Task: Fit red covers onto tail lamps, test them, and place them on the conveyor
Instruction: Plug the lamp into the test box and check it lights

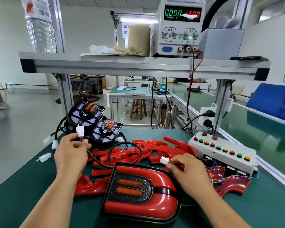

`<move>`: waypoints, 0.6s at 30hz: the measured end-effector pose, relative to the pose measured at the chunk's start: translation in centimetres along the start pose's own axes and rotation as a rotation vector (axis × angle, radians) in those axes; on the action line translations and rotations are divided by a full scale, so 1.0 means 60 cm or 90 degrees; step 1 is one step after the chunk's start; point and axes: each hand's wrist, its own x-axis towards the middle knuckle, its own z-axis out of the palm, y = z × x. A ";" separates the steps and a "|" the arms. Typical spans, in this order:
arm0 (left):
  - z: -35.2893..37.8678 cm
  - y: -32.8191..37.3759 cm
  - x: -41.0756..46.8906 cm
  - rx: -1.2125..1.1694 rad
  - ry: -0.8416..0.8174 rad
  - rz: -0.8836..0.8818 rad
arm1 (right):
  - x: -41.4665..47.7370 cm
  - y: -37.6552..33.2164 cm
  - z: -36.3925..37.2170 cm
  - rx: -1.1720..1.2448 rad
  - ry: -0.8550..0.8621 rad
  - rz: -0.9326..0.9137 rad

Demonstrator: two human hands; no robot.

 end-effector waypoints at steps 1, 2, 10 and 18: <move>0.009 0.005 -0.001 -0.119 -0.006 -0.014 | 0.000 0.000 -0.001 0.005 0.013 0.002; 0.017 0.011 -0.001 -0.208 -0.015 -0.020 | 0.001 0.000 -0.002 0.010 0.026 0.002; 0.063 0.066 -0.022 -0.206 -0.295 0.163 | 0.001 -0.007 -0.006 0.046 0.079 -0.012; 0.098 0.105 -0.080 0.003 -0.405 0.361 | -0.002 -0.014 -0.009 0.092 0.100 -0.031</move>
